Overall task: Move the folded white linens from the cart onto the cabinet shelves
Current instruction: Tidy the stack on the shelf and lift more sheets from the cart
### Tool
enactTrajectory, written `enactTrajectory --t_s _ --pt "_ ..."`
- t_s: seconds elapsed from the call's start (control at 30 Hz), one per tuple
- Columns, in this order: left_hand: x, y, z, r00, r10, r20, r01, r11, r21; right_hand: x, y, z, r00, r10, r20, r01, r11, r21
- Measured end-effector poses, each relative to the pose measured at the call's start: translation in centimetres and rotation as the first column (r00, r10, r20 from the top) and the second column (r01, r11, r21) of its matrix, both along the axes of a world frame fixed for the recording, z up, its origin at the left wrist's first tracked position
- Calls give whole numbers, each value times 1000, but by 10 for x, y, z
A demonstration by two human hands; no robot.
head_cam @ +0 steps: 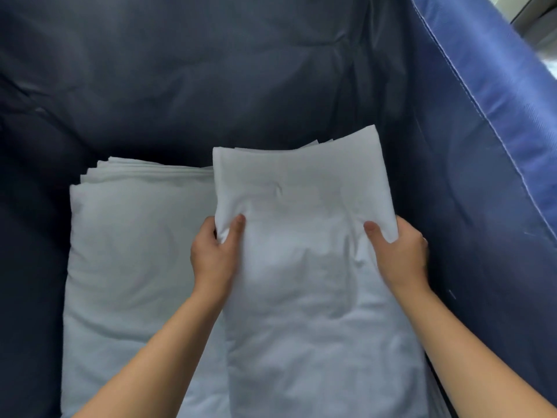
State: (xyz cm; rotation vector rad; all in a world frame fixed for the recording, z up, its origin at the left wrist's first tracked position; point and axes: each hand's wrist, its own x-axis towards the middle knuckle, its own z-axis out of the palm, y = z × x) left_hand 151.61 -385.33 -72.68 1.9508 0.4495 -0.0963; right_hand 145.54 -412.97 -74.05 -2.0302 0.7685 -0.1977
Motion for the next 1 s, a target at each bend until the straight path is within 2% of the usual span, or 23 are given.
enactTrajectory --t_s 0.17,0.27,0.33,0.6,0.8,1.0 --pt "41 -9 -17 997 -49 -61 50 999 15 35 -8 -7 999 -38 -22 38 999 7" --pt "40 -7 -46 989 -53 -137 65 994 83 38 -1 -35 985 20 -173 -8 998 68" --pt "34 -6 -56 993 -27 -119 40 993 110 34 5 -49 966 66 -250 -44 995 91" --pt "27 -10 -54 995 -10 -96 24 989 146 24 4 -55 951 41 -308 -30 999 40" --pt "-9 -8 -46 985 -36 -171 81 962 262 -15 4 -53 904 -71 -422 91 996 26" --pt "-84 -4 -44 975 -3 -222 42 984 170 -72 12 -53 878 -79 -472 83 996 -12"
